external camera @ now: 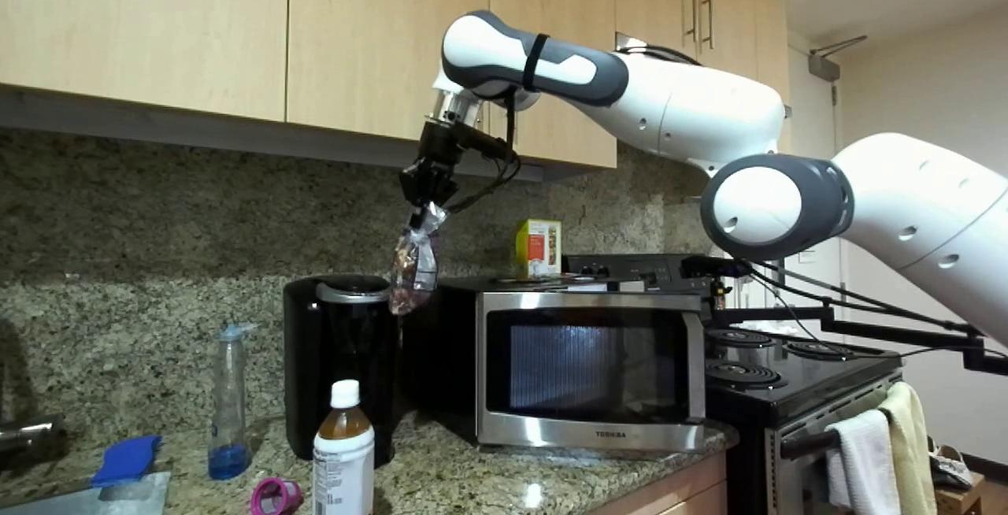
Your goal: Place the packet on top of the microwave
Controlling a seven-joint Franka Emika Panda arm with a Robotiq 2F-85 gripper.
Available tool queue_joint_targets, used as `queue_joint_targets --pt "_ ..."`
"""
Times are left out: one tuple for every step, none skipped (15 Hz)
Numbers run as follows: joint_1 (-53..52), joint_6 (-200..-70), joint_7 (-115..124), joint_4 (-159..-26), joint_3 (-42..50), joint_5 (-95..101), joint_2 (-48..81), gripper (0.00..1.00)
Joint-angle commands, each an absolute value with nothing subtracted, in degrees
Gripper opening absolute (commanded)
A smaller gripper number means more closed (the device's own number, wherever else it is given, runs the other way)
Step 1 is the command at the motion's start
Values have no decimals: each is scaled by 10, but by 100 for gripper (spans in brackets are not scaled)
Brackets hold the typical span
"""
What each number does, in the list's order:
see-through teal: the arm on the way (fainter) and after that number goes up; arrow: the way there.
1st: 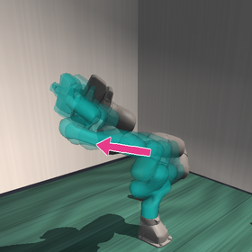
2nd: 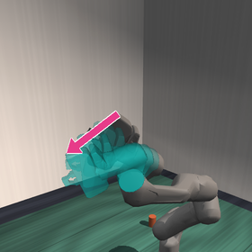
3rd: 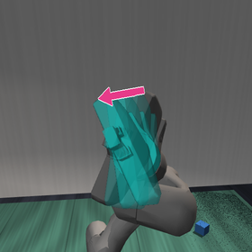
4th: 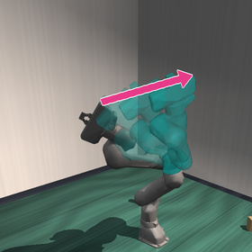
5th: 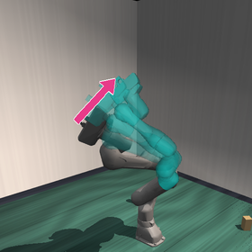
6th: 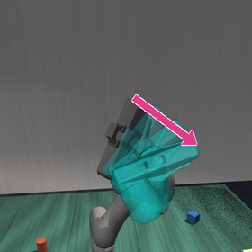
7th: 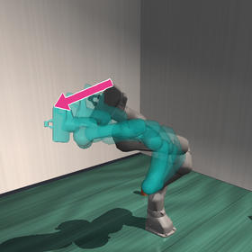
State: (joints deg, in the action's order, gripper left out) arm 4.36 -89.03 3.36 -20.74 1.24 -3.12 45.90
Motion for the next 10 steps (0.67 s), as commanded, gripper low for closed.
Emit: queue_joint_targets --pt "71 -936 96 -207 2 -49 442 0" --pt "78 -950 113 -207 2 -51 442 0" --pt "91 -961 129 -207 2 -55 440 0" --pt "100 -973 146 -207 1 -58 440 0" --pt "113 -984 160 -207 1 -63 439 0" --pt "123 -999 174 -207 0 -69 440 0" --pt "135 -1011 189 -207 3 -70 438 0" --pt "145 -1022 200 -207 3 -74 438 0" --pt "155 -1033 213 -208 3 -76 437 0" --pt "163 -1044 223 -209 4 -79 437 0"
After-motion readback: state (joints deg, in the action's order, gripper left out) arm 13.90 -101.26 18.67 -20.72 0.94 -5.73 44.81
